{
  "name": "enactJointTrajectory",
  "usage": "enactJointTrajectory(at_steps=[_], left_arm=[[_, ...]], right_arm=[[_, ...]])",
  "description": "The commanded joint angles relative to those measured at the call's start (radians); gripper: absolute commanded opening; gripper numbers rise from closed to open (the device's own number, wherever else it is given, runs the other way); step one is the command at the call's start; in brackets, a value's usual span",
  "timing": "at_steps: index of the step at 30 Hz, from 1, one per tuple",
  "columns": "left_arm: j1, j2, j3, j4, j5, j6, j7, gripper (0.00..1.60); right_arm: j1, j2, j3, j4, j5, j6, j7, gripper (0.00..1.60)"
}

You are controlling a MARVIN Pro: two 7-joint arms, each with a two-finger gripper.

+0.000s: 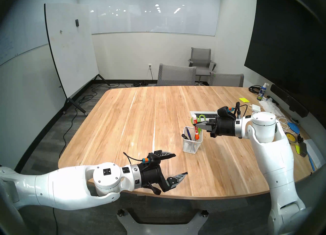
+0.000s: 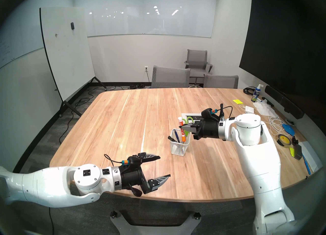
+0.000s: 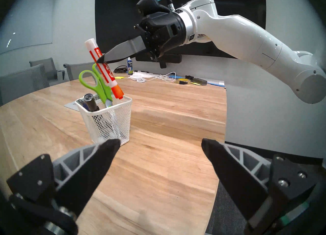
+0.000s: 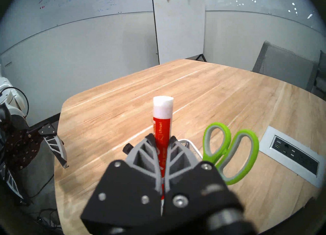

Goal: Place the pen, the marker, and the scissors into the pen holder

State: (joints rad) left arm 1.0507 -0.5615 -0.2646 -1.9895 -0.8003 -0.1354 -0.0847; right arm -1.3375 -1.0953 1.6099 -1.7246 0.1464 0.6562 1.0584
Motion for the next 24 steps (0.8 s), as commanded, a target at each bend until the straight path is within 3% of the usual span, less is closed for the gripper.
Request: enactJointTrajectory(at_steps=[1,24], left_arm=[[0.000,0.007,-0.009,-0.022,-0.007,-0.043,-0.024,1.60],[0.003,0.011,-0.011,-0.012,-0.020,-0.075,-0.055,1.60]], right_arm=[[0.057,-0.009,0.005,-0.015,0.012,-0.001,0.002,0.00],[0.011,-0.015,-0.032,0.000,-0.022,-0.028,-0.036,0.00]])
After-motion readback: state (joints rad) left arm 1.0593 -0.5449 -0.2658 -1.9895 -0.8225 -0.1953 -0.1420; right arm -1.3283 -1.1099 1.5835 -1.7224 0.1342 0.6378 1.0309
